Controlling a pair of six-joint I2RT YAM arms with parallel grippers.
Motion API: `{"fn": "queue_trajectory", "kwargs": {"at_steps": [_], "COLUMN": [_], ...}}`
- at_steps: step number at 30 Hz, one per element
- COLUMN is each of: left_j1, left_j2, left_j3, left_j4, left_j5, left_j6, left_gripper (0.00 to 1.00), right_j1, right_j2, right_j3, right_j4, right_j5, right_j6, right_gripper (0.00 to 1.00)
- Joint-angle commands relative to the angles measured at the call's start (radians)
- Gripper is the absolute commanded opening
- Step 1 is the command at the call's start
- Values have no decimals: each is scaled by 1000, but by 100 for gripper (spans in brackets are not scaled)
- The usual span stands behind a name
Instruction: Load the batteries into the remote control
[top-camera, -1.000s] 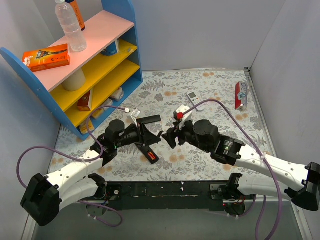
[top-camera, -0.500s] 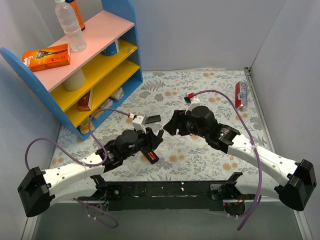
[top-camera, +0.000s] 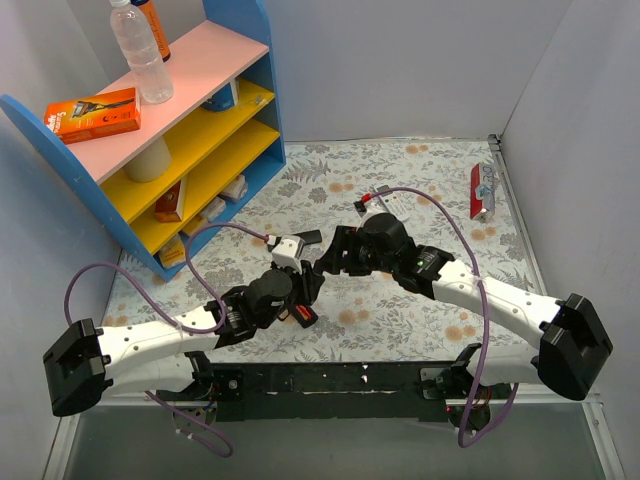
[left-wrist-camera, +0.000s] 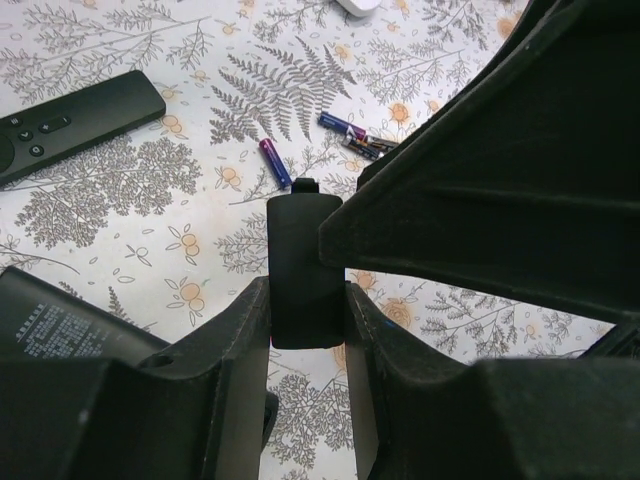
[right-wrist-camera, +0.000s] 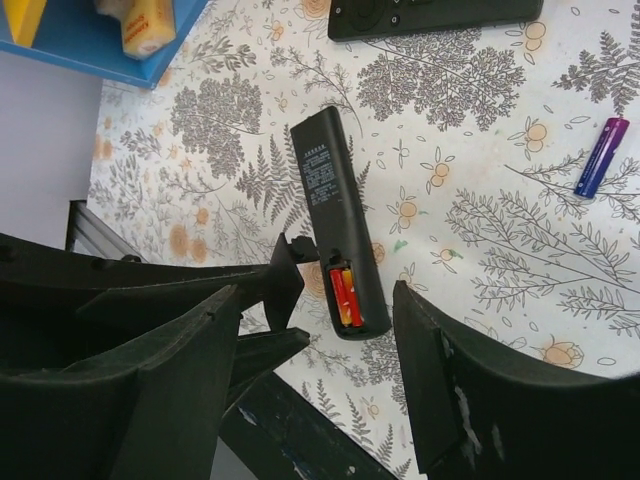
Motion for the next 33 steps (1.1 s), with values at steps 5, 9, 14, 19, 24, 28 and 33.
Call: {"fn": "queue_trajectory", "kwargs": {"at_steps": [5, 9, 14, 19, 24, 28, 33], "left_j1": [-20, -20, -20, -21, -21, -21, -7], "left_j2": [-7, -5, -13, -25, -33, -68, -166], "left_j3": [12, 6, 4, -5, -7, -19, -16], "left_j4": [51, 48, 50, 42, 12, -22, -96], "left_j5": [-91, -113, -108, -111, -97, -82, -45], "left_j6": [35, 27, 24, 7, -22, -48, -68], "left_gripper": [0, 0, 0, 0, 15, 40, 62], "right_j1": [1, 1, 1, 1, -2, -30, -90], "right_j2": [5, 32, 63, 66, 58, 57, 61], "right_j3": [-22, -12, -21, -65, -71, -85, -121], "right_j4": [177, 188, 227, 315, 344, 376, 442], "right_j5": [-35, -43, -72, -118, -127, -167, -293], "right_j6": [78, 93, 124, 148, 115, 69, -67], "right_gripper": [52, 52, 45, 21, 1, 1, 1]}}
